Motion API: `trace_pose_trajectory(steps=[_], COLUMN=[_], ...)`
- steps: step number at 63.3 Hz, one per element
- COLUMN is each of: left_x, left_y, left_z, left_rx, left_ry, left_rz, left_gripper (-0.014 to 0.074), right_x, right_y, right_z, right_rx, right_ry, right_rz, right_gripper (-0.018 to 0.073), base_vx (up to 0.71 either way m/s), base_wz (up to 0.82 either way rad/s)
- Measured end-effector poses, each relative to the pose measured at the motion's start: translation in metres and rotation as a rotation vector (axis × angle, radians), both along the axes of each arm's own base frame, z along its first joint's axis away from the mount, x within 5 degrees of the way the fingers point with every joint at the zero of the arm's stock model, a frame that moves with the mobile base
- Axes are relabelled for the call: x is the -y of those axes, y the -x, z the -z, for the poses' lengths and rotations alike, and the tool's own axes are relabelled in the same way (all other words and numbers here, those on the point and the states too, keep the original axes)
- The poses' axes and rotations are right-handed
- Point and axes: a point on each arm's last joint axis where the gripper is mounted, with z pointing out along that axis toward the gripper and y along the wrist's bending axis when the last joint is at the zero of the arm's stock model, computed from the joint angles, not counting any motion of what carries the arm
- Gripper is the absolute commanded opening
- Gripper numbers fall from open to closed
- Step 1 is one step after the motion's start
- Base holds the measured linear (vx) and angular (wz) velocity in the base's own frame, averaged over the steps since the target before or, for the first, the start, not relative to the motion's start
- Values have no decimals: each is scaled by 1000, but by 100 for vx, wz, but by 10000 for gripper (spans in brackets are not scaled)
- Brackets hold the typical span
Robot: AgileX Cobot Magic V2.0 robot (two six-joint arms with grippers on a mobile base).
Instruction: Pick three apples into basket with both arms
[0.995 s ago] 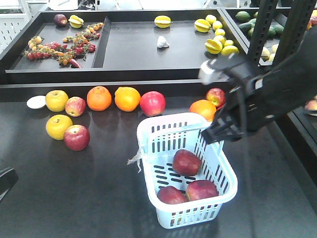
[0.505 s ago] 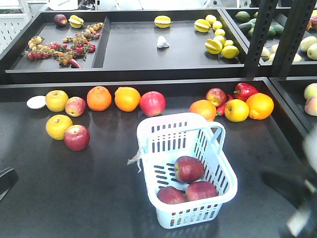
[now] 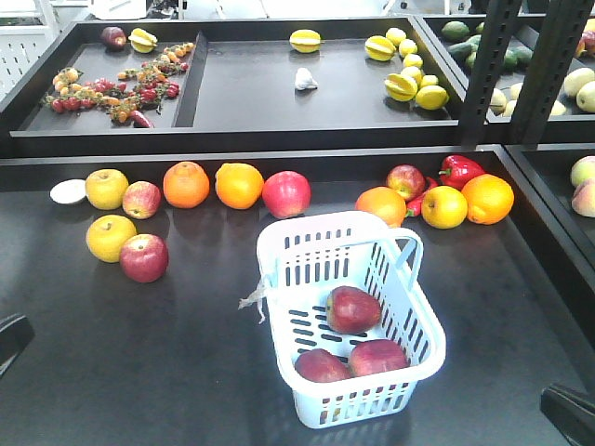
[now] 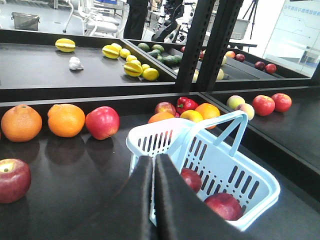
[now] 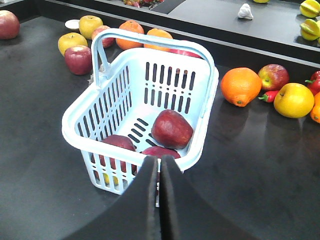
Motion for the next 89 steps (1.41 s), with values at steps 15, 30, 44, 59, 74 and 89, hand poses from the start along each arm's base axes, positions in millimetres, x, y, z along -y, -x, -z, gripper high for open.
trace_pose_trajectory(steps=[15, 30, 44, 59, 74, 89], left_x=[0, 0, 0, 0, -2, -15], left_y=[0, 0, 0, 0, -1, -7], left_z=[0, 0, 0, 0, -3, -15], left_rx=[0, 0, 0, 0, 37, 227], left_ry=[0, 0, 0, 0, 0, -127], left_rz=[0, 0, 0, -1, -25, -176], left_gripper=[-8, -8, -8, -8, -8, -8], right_x=[0, 0, 0, 0, 0, 0], right_y=[0, 0, 0, 0, 0, 0], right_z=[0, 0, 0, 0, 0, 0], right_rx=[-1, -1, -1, -1, -1, -1], right_ry=[-1, -1, -1, -1, -1, -1], right_rz=[1, 1, 1, 1, 1, 1], right_gripper=[-3, -3, -3, -3, -3, -3], base_vx=[0, 0, 0, 0, 0, 0], base_wz=[0, 0, 0, 0, 0, 0])
